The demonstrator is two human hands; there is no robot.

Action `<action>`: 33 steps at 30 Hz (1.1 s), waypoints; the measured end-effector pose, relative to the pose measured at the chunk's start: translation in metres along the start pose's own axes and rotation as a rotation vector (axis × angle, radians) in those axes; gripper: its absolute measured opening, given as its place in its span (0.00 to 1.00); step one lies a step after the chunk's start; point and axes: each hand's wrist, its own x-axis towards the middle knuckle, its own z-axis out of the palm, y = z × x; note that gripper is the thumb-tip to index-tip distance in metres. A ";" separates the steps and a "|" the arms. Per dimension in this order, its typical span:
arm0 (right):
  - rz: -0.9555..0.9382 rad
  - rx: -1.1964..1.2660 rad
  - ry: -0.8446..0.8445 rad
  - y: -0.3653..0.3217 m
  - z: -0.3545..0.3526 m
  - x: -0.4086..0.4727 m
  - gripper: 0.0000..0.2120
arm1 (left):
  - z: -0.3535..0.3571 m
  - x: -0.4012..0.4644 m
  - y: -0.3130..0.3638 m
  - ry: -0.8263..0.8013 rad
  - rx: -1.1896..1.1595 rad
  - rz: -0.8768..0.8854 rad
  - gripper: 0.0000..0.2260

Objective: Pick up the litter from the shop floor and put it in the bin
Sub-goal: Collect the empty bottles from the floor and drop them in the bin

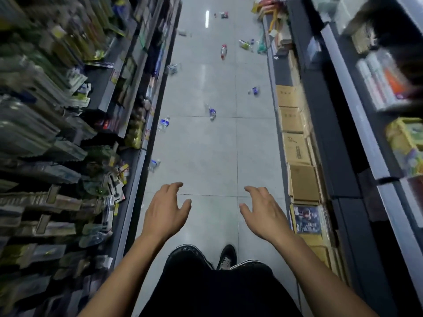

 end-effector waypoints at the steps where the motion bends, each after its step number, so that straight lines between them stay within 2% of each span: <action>1: -0.022 -0.014 -0.009 -0.005 -0.007 0.017 0.26 | -0.003 0.009 -0.001 0.010 -0.012 -0.024 0.24; 8: -0.152 -0.100 -0.079 -0.059 -0.037 0.139 0.26 | -0.030 0.087 -0.019 0.087 -0.050 -0.170 0.24; 13: -0.212 -0.144 -0.070 -0.106 -0.054 0.225 0.26 | -0.055 0.164 -0.033 0.111 -0.042 -0.201 0.24; 21: -0.124 -0.135 -0.040 -0.146 -0.082 0.324 0.26 | -0.097 0.301 -0.032 0.087 -0.063 -0.132 0.24; 33: 0.055 -0.028 0.014 -0.122 -0.131 0.440 0.26 | -0.107 0.488 0.031 -0.007 0.047 0.011 0.24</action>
